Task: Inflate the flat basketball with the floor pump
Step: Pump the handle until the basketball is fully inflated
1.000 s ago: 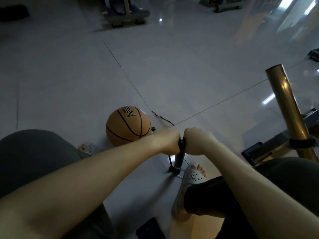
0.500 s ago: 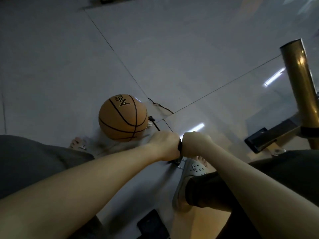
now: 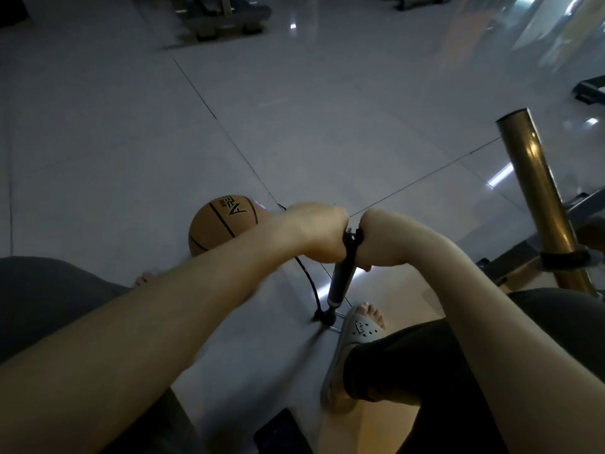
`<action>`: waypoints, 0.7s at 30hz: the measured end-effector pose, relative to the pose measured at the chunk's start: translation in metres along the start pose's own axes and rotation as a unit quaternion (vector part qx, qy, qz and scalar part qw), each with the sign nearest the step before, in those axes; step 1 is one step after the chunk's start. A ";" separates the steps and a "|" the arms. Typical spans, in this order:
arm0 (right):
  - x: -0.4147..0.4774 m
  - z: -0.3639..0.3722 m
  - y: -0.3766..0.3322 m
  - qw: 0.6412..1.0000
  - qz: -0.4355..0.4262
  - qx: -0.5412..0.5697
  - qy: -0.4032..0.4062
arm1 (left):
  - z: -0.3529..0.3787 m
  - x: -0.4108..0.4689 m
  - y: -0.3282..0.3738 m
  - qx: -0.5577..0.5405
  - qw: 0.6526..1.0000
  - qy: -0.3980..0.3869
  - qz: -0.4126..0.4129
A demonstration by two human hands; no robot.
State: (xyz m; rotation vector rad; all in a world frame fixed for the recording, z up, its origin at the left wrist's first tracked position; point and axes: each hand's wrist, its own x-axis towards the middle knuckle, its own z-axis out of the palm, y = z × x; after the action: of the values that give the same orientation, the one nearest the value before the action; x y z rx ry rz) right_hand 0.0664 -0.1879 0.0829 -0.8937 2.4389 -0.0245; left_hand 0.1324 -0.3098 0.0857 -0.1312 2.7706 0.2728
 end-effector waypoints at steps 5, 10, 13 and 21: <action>0.025 0.033 -0.006 0.994 0.042 -0.037 -0.098 | 0.040 0.009 -0.009 -0.014 1.000 -0.006 0.015; 0.056 0.088 0.010 0.986 0.031 -0.094 -0.135 | 0.106 0.025 -0.012 -0.056 0.998 0.012 -0.014; 0.062 0.092 0.015 0.987 0.038 -0.092 -0.130 | 0.117 0.029 -0.009 -0.054 0.998 0.029 -0.028; 0.028 0.080 -0.011 0.992 0.024 -0.108 -0.061 | 0.093 0.009 -0.012 -0.038 0.998 -0.037 -0.019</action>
State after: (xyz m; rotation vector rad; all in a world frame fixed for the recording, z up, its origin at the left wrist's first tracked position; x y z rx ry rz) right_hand 0.0946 -0.2002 0.0029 -0.9010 2.3776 0.3088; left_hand 0.1571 -0.3024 -0.0050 -0.1874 2.6817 0.3648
